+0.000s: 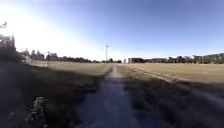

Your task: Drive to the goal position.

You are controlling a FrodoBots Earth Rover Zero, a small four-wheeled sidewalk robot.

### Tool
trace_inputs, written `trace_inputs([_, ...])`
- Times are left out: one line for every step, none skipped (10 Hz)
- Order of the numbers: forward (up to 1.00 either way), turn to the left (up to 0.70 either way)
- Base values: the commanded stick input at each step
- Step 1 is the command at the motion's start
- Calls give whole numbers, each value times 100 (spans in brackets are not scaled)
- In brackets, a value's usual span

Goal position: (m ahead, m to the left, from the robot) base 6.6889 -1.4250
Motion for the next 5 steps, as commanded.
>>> trace_inputs([50,0])
trace_inputs([50,0])
trace_inputs([50,0])
trace_inputs([50,0])
trace_inputs([50,0])
